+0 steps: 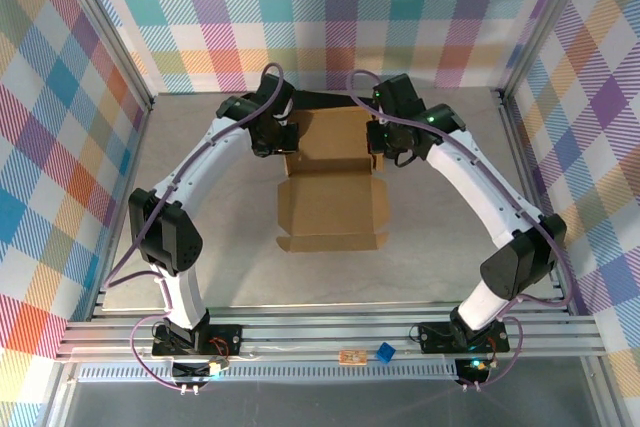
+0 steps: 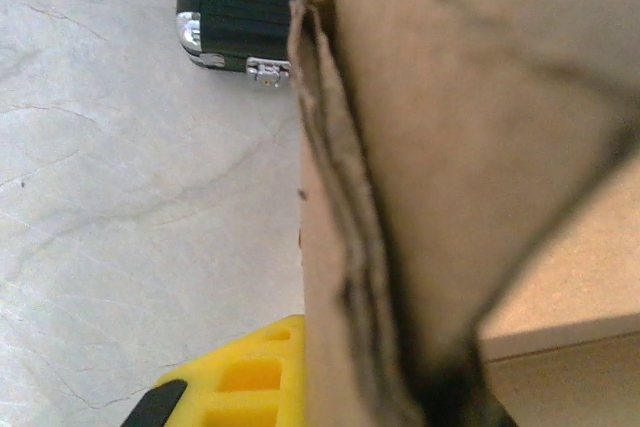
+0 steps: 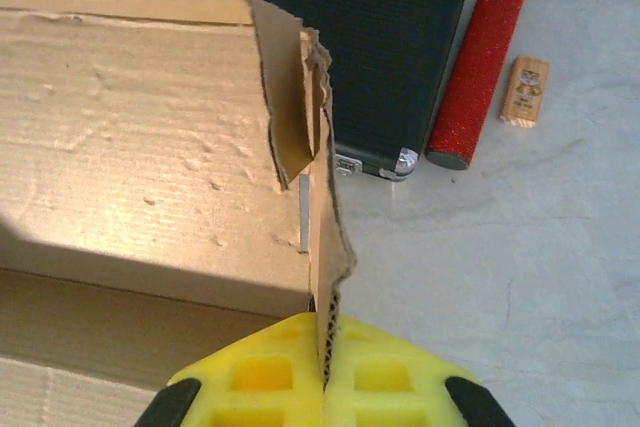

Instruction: Fold the paper box

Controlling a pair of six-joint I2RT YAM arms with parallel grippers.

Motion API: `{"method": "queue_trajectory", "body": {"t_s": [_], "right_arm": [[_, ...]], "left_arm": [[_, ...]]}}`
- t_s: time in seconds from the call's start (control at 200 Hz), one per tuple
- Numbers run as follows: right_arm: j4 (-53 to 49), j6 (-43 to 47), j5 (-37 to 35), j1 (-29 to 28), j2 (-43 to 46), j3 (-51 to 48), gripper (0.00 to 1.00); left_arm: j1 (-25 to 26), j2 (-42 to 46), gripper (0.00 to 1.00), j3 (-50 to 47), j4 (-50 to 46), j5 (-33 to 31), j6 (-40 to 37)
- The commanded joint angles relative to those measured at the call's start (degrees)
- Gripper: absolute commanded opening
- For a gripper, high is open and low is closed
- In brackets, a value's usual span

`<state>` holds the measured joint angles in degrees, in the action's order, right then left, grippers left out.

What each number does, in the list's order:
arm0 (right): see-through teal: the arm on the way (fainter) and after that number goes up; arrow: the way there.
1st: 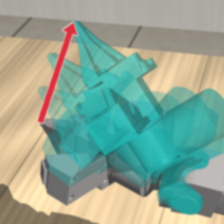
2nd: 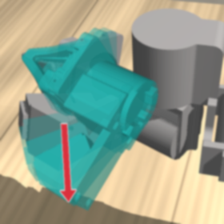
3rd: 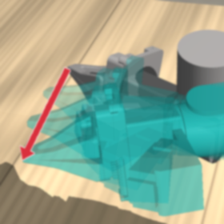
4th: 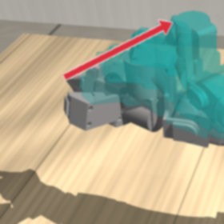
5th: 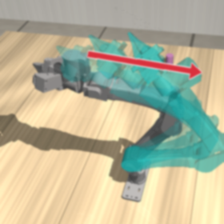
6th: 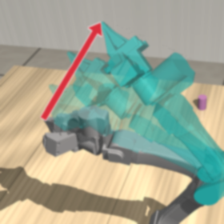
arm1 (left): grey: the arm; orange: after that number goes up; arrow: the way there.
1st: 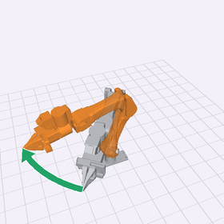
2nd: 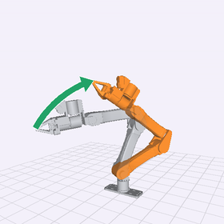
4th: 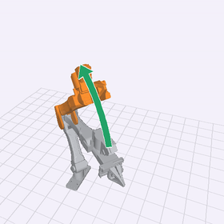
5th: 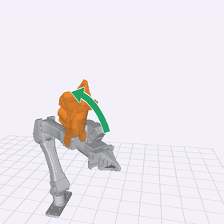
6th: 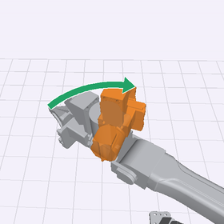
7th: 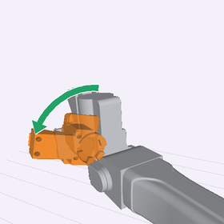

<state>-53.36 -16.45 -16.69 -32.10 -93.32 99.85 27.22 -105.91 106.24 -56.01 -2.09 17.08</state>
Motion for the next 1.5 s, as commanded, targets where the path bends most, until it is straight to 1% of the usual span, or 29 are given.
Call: {"method": "queue_trajectory", "body": {"t_s": [0.0, 0.11, 0.315, 0.47, 0.565, 0.65, 0.74, 0.775, 0.82, 0.865, 0.895, 0.905, 0.975, 1.04, 1.09, 1.15, 1.22, 1.28, 1.315, 1.39, 1.495], "right_arm": [[-6.7, -5.6, -8.1, -2.5, -1.8, 3.4, 0.0], [-7.5, -9.1, -9.1, -4.5, -3.2, 5.6, 0.0], [-10.8, -11.5, -12.0, -8.3, -10.8, 14.2, 0.0], [-14.2, -12.6, -13.5, -8.7, -17.2, 20.5, 0.0], [-14.4, -10.9, -12.4, -8.6, -18.9, 23.1, 0.0], [-12.7, -7.7, -10.1, -8.2, -17.5, 23.9, 0.13], [-9.0, -2.6, 0.6, -5.6, -13.5, 22.9, 0.31], [-7.9, -1.2, 4.9, -4.4, -11.9, 22.7, 0.39], [-6.1, 1.1, 14.4, -2.1, -9.5, 22.0, 0.5], [-4.8, 1.7, 21.3, 0.5, -7.3, 21.1, 0.57], [-3.7, 1.7, 26.2, 2.6, -5.9, 20.2, 0.59], [-3.2, 1.6, 28.8, 3.4, -5.4, 19.9, 0.6], [1.2, -0.7, 41.5, 9.5, -1.8, 16.8, 0.61], [8.4, -4.7, 53.9, 15.6, 1.4, 12.2, 0.62], [14.4, -8.8, 60.6, 19.7, 3.2, 8.4, 0.63], [18.4, -11.8, 64.3, 23.3, 4.2, 5.4, 0.61], [19.3, -12.6, 65.9, 26.1, 3.6, 2.9, 0.58], [21.3, -13.9, 67.8, 28.1, 2.8, -0.9, 0.52], [25.5, -16.0, 70.1, 29.3, 2.6, -4.7, 0.5], [31.9, -18.5, 74.1, 30.5, 1.4, -10.6, 0.5], [37.6, -19.7, 80.4, 30.9, -0.6, -15.1, 0.49]], "left_arm": [[0.9, -0.9, 0.0, 2.5, -3.1, -2.8, 2.0], [1.7, -1.0, 0.0, 2.6, -2.7, -3.1, 3.5], [2.4, -1.5, 0.0, 3.1, -2.0, -1.7, 4.8], [2.4, -0.7, 0.0, 2.5, -1.5, -0.6, 4.6], [2.0, 0.2, 0.0, 1.4, -0.6, 0.7, 3.6], [0.7, 0.6, 0.0, 0.6, -0.8, 2.8, 2.7], [-0.8, 1.2, 0.0, -0.7, -0.4, 5.7, 1.0], [-1.5, 1.2, 0.0, -0.9, -0.5, 6.6, 0.3], [-2.3, 1.2, 0.0, -0.9, -0.6, 8.0, -0.6], [-3.0, 1.1, 0.0, -1.0, -0.5, 9.3, -1.6], [-3.3, 1.0, 0.0, -1.1, -0.1, 10.4, -2.5], [-3.5, 1.0, 0.0, -1.1, 0.0, 10.6, -2.7], [-4.2, 0.6, 0.0, -0.9, 0.2, 12.3, -4.1], [-4.6, 0.1, 0.0, -0.6, 0.5, 14.2, -5.3], [-4.8, -0.4, 0.0, -0.3, 0.3, 15.0, -5.9], [-5.1, -1.1, 0.0, 0.1, 0.3, 16.1, -6.2], [-5.3, -1.5, 0.0, 0.2, 0.7, 17.6, -6.3], [-5.4, -2.0, 0.0, 0.5, 0.9, 18.5, -6.3], [-5.4, -2.3, 0.0, 0.8, 0.9, 19.2, -6.4], [-5.5, -2.8, 0.0, 1.3, 0.8, 20.3, -6.4], [-5.6, -3.1, 0.0, 1.5, 0.6, 20.7, -6.2]]}}
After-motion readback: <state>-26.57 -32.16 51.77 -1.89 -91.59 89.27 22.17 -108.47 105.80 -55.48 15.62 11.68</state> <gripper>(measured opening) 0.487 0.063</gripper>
